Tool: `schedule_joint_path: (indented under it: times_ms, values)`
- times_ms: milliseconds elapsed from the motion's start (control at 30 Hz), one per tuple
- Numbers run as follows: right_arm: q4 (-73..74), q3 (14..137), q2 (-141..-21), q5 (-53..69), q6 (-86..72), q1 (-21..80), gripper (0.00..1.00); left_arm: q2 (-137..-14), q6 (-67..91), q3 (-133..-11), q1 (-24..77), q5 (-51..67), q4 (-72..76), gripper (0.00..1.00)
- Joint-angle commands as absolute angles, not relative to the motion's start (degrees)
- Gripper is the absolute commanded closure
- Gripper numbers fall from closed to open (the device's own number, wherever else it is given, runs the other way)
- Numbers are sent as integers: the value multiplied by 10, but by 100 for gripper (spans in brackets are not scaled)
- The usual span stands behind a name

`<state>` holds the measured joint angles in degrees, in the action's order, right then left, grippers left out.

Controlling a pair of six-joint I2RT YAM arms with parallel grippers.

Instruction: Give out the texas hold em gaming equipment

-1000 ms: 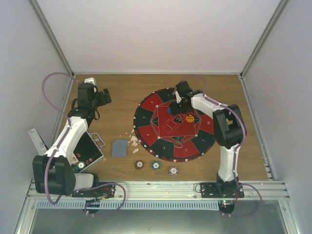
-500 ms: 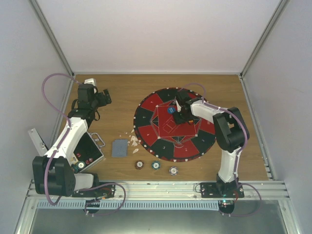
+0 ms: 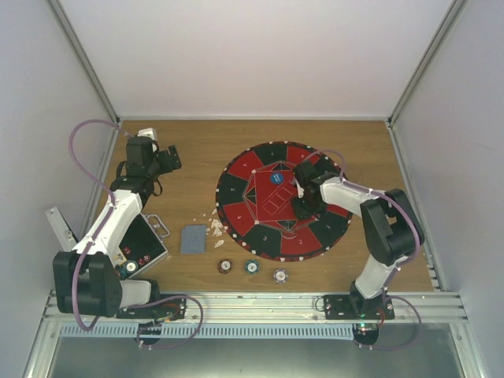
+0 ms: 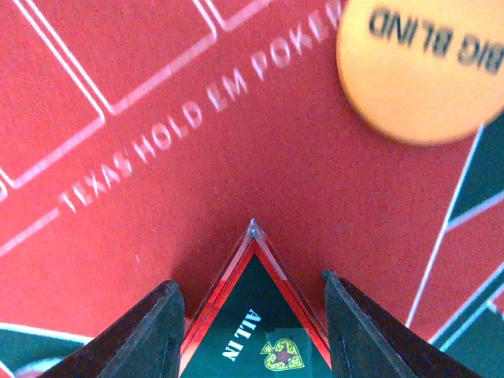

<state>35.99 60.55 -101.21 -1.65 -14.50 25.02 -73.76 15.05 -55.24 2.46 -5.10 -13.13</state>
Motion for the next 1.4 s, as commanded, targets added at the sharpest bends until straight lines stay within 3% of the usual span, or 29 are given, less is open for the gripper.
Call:
schedule_joint_path:
  times_ms: [0,633,967,1367]
  values:
    - [395,558,-978,-25,-170,252,51,-745,157,-548,24,-43,-111,1]
    - [409,516,-928,18,-223,252,51,-752,162,-548,24,-42,-107,1]
    - [432,701,-973,18,-184,245,42,-743,155,-555,24,-50,-113,1]
    - [245,782,-1106,275,-239,145,41,-706,161,-548,24,-52,-114,1]
